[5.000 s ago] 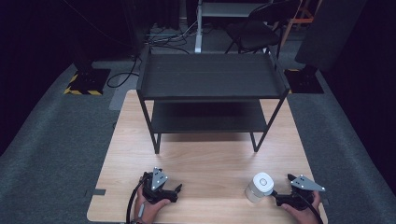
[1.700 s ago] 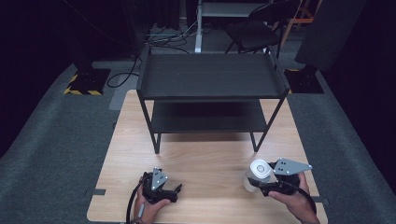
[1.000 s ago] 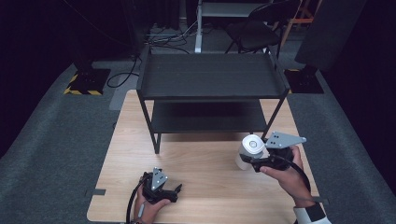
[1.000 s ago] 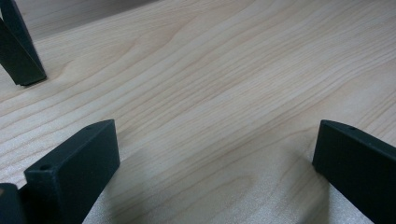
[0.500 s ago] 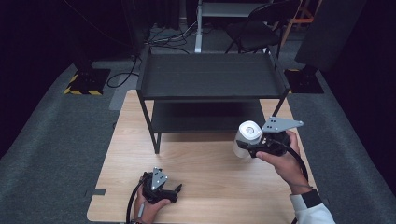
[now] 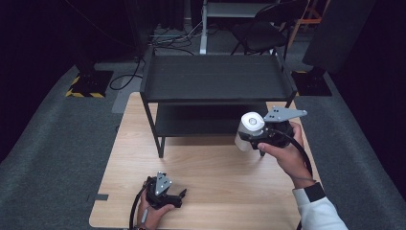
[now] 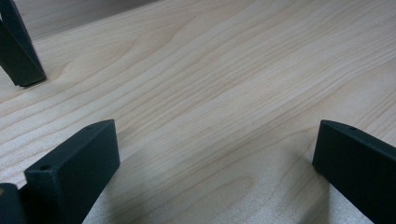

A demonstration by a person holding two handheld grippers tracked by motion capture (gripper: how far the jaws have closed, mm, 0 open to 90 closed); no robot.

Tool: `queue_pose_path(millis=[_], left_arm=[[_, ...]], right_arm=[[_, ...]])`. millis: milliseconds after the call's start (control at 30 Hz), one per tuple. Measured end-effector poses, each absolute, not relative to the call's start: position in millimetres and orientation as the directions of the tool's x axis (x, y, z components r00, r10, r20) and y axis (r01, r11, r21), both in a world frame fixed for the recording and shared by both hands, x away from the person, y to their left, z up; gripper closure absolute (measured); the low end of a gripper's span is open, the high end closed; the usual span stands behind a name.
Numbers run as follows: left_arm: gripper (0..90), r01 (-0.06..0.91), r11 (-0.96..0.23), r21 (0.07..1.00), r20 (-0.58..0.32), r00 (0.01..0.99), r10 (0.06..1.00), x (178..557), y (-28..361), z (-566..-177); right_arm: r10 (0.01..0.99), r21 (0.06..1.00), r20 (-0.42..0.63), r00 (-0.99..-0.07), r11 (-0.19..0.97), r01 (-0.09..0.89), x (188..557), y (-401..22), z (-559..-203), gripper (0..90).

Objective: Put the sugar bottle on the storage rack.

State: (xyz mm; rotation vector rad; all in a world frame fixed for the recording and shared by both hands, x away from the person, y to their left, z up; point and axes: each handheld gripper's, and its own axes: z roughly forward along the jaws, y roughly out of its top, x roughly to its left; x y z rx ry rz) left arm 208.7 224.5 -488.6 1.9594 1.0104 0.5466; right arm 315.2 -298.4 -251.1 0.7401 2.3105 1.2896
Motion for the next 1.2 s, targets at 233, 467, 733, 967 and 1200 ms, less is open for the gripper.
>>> queue_pose_path(millis=[233,467,733,967,1200], left_arm=[[0.3,0.447,-0.319,0.836,0.001,0.58,0.815,209,225,-489],[0.3,0.448,-0.317,0.836,0.0,0.578,0.816,209,225,-489],[0.3,0.448,-0.317,0.836,0.0,0.578,0.816,209,225,-489],[0.3,0.448,-0.317,0.836,0.0,0.578,0.816,209,225,-489],[0.3,0.448,-0.318,0.836,0.0,0.579,0.815,209,225,-489]], right_arm=[[0.638,0.867,-0.085,-0.765,0.426,0.259,323,-291,-247,28.1],[0.666,0.87,-0.09,-0.741,0.415,0.268,329,-285,-245,28.1],[0.683,0.864,-0.103,-0.723,0.422,0.275,333,-278,-247,28.2],[0.706,0.869,-0.095,-0.702,0.403,0.288,337,-273,-251,28.1],[0.728,0.87,-0.083,-0.68,0.386,0.306,343,-269,-258,28.1]])
